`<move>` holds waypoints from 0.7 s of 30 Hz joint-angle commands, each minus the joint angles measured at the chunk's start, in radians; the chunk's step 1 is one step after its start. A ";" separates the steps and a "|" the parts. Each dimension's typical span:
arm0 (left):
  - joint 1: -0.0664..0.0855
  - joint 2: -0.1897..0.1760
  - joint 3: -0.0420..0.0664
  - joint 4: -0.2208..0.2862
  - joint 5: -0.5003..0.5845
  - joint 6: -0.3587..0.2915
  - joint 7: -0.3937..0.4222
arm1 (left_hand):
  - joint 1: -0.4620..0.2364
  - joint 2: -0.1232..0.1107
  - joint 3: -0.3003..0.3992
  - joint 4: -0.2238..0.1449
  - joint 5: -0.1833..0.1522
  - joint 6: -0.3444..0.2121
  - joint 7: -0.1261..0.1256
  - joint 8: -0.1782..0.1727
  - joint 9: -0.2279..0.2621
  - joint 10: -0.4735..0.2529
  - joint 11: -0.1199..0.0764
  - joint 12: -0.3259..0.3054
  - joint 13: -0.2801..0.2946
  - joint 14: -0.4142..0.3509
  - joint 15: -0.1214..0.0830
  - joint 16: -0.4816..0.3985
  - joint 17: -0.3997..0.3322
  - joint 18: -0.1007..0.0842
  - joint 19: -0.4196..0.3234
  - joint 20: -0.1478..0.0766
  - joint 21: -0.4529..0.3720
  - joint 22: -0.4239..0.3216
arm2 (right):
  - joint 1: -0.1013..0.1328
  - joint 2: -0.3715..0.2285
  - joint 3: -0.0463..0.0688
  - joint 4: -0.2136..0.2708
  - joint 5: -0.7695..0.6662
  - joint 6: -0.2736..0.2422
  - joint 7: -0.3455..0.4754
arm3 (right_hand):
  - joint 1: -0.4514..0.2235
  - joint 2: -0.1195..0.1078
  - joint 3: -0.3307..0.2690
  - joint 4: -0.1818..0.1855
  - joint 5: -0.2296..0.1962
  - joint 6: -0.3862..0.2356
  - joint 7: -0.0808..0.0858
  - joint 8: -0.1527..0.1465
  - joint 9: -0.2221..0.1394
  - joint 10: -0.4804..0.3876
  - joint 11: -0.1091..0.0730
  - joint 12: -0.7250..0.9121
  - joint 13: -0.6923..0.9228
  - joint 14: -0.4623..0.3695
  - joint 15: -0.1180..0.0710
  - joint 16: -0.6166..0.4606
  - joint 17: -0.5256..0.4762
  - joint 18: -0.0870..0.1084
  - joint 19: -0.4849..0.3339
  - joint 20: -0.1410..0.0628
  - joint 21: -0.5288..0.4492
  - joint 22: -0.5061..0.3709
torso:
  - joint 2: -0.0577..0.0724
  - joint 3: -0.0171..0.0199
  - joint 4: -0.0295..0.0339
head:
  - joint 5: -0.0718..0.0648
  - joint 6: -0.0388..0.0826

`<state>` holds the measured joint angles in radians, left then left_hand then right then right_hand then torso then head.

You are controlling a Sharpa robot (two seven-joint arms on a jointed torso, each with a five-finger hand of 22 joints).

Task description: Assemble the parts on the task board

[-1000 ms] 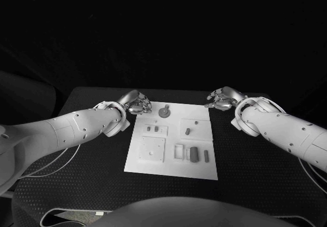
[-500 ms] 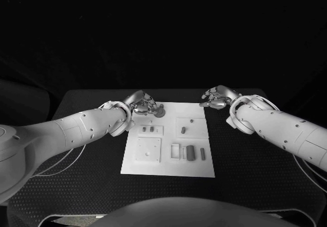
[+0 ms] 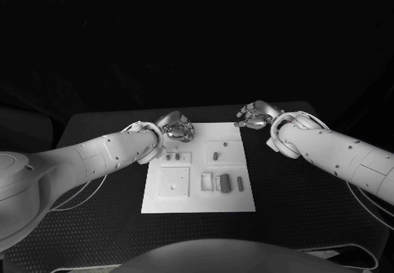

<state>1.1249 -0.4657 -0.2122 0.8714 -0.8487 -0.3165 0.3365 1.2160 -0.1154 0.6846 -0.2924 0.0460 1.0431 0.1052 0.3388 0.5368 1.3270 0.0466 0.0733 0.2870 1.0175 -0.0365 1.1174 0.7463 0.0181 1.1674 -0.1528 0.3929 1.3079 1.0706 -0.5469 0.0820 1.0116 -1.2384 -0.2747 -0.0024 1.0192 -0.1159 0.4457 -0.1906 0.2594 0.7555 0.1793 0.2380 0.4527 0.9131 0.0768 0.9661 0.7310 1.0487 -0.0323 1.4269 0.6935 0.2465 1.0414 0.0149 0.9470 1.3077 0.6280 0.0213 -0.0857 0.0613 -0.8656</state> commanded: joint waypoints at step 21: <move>-0.001 0.063 -0.020 -0.072 -0.184 -0.033 0.022 | 0.013 0.035 0.005 0.001 0.004 0.004 0.000 -0.010 0.014 0.015 0.011 -0.004 0.009 -0.325 0.080 0.031 -0.054 0.065 -0.195 0.092 0.076 0.024 | 0.021 -0.010 0.000 0.027 -0.007 0.010 0.001 | -0.007 0.004 -0.004 0.004 -0.001 -0.002 0.011 0.005 -0.001 -0.008 0.001 0.007 -0.002 -0.007 0.001 -0.005 -0.002 0.015 0.000 -0.009 -0.005 0.013 | 0.034 0.0393 -0.0274 | -0.013 0.013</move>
<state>1.1235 -0.4077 -0.2320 0.7989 -0.9930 -0.3302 0.3407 1.2203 -0.0963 0.6844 -0.2901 0.0472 1.0431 0.1052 0.3329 0.5499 1.3397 0.0652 0.0670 0.2872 0.6967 0.0425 1.1516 0.6943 0.0693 0.9770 -0.0589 0.4663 1.3077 1.0904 -0.5562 0.0819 1.0366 -1.2386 -0.2744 -0.0037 1.0192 -0.1158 0.4456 -0.1906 0.2594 0.7555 0.1794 0.2380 0.4527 0.9131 0.0768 0.9662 0.7302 1.0489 -0.0321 1.4269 0.6927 0.2465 1.0440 0.0133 0.9470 1.3078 0.6567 0.0569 -0.1098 0.0483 -0.8542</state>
